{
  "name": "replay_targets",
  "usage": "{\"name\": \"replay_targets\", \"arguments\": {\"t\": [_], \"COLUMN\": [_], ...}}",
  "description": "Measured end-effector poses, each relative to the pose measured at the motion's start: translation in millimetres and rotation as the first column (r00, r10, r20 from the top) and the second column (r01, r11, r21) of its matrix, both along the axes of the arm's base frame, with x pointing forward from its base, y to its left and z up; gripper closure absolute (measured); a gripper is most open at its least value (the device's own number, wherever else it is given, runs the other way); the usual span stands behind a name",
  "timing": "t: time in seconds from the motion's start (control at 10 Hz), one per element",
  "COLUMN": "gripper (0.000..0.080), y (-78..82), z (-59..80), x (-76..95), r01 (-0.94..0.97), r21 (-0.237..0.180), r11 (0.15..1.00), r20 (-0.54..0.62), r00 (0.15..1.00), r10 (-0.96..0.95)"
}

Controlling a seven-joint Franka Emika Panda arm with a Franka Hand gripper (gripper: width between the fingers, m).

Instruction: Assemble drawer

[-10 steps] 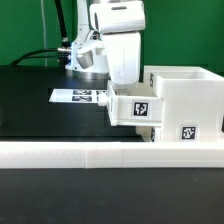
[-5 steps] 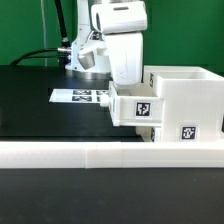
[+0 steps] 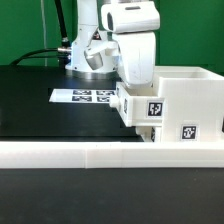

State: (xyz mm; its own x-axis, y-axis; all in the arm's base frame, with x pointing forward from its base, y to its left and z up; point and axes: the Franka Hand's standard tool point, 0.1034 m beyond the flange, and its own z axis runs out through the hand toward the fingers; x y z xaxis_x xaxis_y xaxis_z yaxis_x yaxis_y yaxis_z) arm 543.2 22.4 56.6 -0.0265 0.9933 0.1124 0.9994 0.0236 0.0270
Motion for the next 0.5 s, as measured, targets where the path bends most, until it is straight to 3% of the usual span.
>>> {"name": "replay_targets", "arguments": {"t": [0.1, 0.2, 0.3, 0.5], "gripper": [0.0703, 0.0473, 0.0473, 0.0215], "y": [-0.2, -0.6, -1.7, -1.7], "z": [-0.1, -0.1, 1.0, 9.5], "x": [0.0, 0.0, 0.5, 4.1], "r01": [0.000, 0.001, 0.005, 0.019], "r21": [0.000, 0.000, -0.001, -0.006], "r11": [1.000, 1.000, 1.000, 1.000], "r20": [0.000, 0.000, 0.001, 0.014], "r00": [1.000, 1.000, 1.000, 1.000], "r10": [0.000, -0.001, -0.005, -0.019]}}
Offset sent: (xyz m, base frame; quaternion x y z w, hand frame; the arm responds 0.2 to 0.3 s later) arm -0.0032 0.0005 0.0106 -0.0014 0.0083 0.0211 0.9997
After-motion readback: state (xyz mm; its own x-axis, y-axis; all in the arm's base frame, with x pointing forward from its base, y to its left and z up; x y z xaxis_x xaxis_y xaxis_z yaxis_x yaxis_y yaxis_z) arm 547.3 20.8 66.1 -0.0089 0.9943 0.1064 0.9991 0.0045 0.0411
